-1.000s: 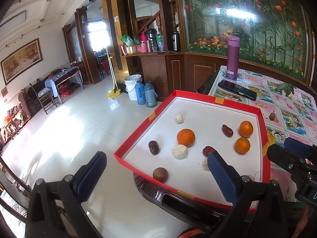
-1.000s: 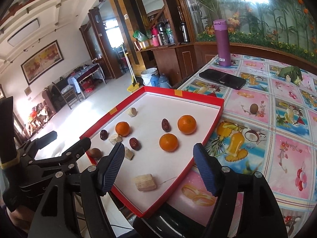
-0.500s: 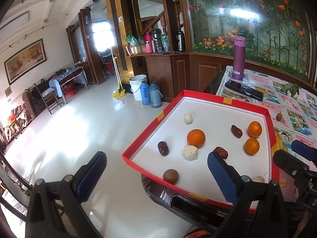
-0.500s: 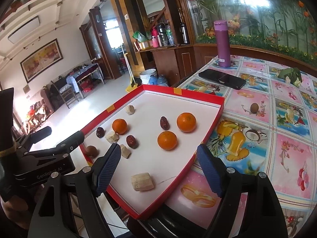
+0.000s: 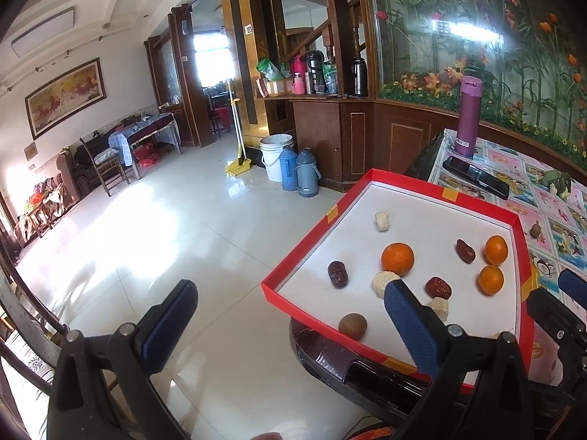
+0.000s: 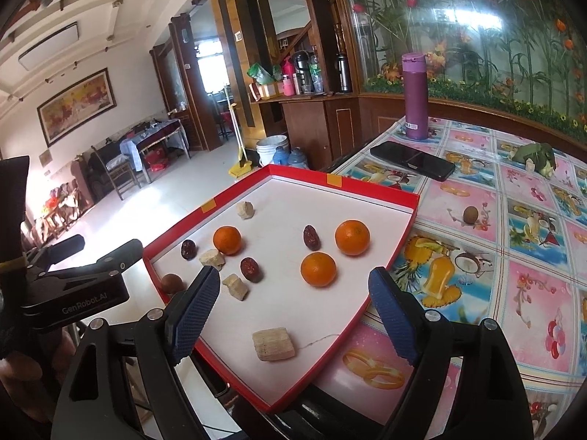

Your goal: Organize fruits

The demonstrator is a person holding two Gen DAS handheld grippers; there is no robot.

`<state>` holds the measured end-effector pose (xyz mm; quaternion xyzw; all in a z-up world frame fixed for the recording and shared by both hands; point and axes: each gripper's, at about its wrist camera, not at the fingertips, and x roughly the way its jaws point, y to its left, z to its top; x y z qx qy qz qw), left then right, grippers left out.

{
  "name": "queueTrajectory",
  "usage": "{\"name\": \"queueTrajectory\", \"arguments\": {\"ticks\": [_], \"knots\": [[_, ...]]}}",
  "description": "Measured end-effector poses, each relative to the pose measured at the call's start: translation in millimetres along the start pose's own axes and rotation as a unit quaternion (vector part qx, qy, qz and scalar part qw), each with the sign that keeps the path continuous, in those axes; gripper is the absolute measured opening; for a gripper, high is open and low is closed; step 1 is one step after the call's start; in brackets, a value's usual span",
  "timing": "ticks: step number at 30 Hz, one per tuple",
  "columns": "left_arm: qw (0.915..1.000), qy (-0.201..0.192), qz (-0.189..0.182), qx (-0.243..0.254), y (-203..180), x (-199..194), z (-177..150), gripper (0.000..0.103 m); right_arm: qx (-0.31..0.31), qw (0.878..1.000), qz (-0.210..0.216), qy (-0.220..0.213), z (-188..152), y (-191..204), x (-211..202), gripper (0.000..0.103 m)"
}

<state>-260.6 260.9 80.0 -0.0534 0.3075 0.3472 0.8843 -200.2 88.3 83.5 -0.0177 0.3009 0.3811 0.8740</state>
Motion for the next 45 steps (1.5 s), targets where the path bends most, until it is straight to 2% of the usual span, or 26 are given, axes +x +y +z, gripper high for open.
{"name": "queueTrajectory", "arguments": {"ticks": [8,31,45], "knots": [[0.9999,-0.009,-0.005,0.011,-5.5,-4.5,-0.6,0.103,-0.017,1.0,0.004,0.005,-7.1,13.8,2.1,0.083],[0.9997,0.007,-0.009,0.021,-12.3,2.2,-4.9,0.103,-0.001,1.0,0.006,0.008,-8.4,4.9,6.1,0.083],[0.9994,0.02,-0.02,0.018,-0.6,13.4,-8.2,0.103,-0.012,1.0,-0.005,0.01,4.5,18.0,15.1,0.083]]}}
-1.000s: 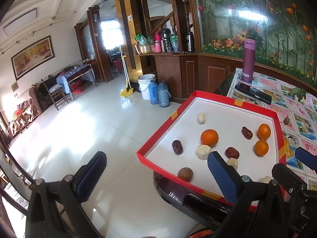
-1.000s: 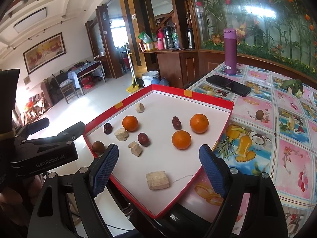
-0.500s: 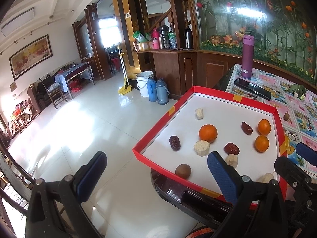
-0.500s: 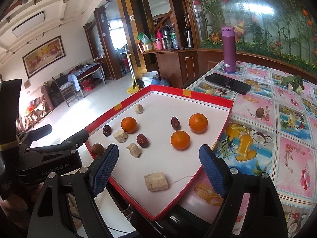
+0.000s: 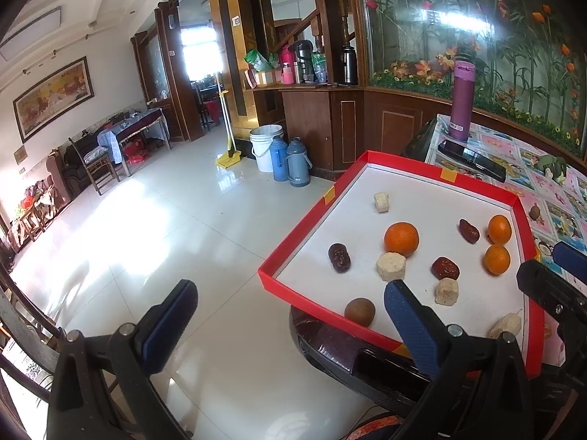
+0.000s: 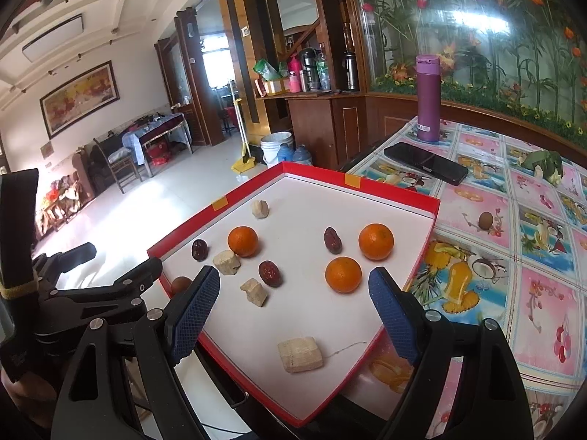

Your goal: Organize fruits

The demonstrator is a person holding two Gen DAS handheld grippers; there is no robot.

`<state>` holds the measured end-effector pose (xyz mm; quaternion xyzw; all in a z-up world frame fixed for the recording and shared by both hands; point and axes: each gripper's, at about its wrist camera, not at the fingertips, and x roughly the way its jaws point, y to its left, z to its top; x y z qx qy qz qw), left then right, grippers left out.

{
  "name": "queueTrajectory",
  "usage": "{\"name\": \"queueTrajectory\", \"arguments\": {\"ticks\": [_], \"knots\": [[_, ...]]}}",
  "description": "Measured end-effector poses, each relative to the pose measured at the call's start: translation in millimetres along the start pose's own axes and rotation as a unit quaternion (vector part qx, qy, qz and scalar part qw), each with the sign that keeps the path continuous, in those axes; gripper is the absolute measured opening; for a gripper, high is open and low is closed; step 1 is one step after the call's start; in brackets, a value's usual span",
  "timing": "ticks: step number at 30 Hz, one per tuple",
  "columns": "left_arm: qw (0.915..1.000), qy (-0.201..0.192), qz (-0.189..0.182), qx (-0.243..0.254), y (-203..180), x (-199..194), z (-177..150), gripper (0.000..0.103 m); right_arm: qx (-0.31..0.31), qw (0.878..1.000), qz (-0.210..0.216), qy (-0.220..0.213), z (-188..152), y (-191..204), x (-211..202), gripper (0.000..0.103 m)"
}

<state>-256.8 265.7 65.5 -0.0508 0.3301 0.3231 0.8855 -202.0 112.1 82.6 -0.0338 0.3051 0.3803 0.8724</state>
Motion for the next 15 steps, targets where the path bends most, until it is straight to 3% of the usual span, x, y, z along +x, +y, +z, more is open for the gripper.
{"name": "queueTrajectory", "arguments": {"ticks": [8,15], "knots": [[0.9999,0.007,-0.001,0.008,12.6,5.0,1.3,0.103,-0.012,1.0,0.005,0.0,13.1,11.9,2.9,0.083],[0.9998,-0.018,-0.001,-0.006,19.9,-12.2,15.4,0.103,-0.019,1.0,-0.007,-0.013,31.7,16.8,-7.7,0.084]]}}
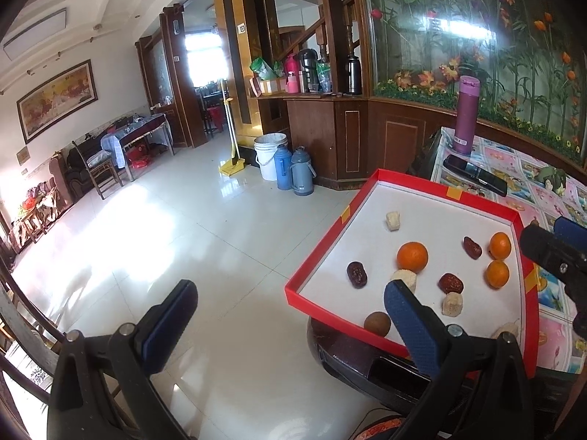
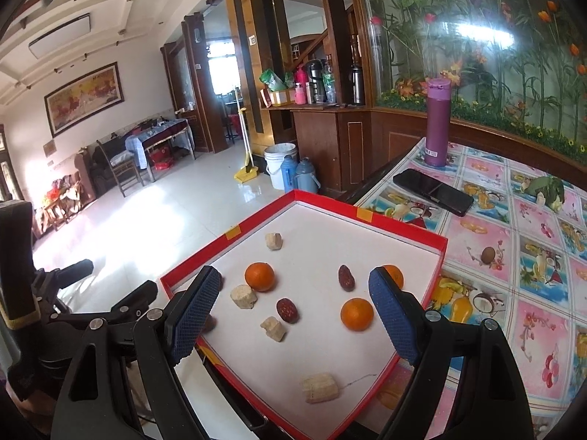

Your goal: Organize fruits

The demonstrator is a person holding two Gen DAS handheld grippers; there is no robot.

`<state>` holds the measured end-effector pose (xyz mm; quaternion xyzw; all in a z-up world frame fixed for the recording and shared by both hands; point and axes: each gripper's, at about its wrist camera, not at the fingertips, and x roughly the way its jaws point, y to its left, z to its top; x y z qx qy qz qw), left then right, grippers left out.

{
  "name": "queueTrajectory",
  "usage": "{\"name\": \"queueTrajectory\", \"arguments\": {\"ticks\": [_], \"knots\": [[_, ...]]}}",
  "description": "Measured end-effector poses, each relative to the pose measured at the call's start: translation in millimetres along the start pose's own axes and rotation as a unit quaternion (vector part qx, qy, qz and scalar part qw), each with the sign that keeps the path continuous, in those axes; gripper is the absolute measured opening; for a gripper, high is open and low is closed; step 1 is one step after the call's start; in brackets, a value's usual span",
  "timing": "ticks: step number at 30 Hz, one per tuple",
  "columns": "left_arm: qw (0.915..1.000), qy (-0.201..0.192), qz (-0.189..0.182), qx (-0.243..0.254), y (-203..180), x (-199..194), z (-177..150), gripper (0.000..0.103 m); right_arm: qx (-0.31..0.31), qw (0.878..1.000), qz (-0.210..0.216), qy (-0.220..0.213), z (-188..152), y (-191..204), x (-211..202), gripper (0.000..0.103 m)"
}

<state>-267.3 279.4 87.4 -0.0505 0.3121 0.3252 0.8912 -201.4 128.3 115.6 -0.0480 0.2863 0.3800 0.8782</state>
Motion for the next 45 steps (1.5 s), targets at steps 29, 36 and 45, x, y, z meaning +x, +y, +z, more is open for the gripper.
{"name": "queueTrajectory", "arguments": {"ticks": [29,36,45], "knots": [[0.9989,0.012,-0.037,0.027,-28.7,-5.4,-2.4,0.103,0.026,0.999,-0.004,0.045,-24.1,-21.9,10.0,0.084],[0.9991,0.005,-0.036,0.024,-24.2,-9.4,-2.2,0.103,0.021,0.999,-0.006,0.037,-21.2,-20.3,7.8,0.084],[0.9995,0.0,-0.026,0.019,-11.4,-8.3,-4.0,0.103,0.01,0.999,-0.009,0.039,-20.6,-10.1,10.0,0.084]]}}
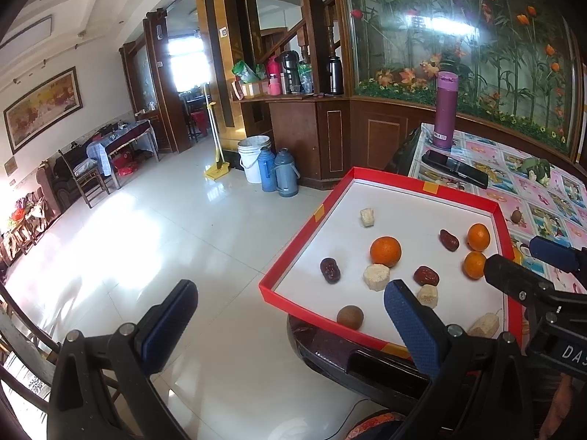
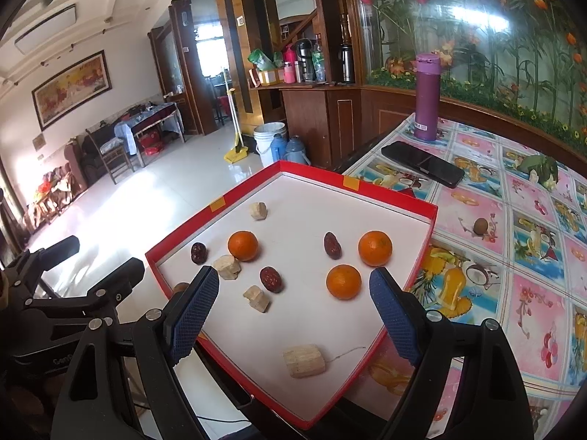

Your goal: Organize fruits

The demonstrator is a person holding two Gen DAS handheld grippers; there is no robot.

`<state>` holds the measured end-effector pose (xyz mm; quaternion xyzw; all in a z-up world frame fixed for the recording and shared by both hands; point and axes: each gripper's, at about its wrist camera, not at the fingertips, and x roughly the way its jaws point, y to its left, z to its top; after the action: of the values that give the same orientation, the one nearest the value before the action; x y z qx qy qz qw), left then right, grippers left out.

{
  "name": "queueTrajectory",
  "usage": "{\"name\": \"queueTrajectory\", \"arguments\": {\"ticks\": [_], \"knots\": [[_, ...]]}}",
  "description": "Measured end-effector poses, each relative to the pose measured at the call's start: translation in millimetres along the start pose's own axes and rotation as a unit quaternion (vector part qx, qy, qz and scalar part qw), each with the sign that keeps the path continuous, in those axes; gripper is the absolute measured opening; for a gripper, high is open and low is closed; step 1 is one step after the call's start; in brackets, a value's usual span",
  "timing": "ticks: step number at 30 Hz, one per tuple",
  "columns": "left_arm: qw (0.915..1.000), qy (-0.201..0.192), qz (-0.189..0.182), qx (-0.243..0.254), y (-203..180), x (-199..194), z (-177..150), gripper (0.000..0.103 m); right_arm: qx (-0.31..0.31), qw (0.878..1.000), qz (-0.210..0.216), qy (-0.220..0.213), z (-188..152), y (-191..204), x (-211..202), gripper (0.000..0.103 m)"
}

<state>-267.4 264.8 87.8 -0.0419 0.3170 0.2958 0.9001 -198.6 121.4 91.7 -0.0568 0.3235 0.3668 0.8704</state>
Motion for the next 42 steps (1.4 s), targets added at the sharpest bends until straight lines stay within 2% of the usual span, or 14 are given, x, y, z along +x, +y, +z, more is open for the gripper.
{"name": "queueTrajectory", "arguments": {"ticks": [10,29,33,42], "knots": [[1.0,-0.004,-0.007,-0.002,8.8,2.7,0.9,0.103,-0.012,1.0,-0.011,0.0,-2.1,10.3,-1.1,0.084],[0.9991,0.001,-0.038,0.017,2.4,19.7,8.1,0.103,-0.007,0.999,-0.044,-0.001,3.3,11.8,9.1,0.084],[0.999,0.006,-0.042,0.016,7.5,25.4,12.5,0.103,0.003,0.999,-0.038,-0.003,9.4,11.1,15.6,0.084],[0.9998,0.014,-0.011,0.005,17.8,37.6,20.8,0.103,0.004,1.0,-0.011,-0.008,19.8,13.1,25.6,0.084]]}}
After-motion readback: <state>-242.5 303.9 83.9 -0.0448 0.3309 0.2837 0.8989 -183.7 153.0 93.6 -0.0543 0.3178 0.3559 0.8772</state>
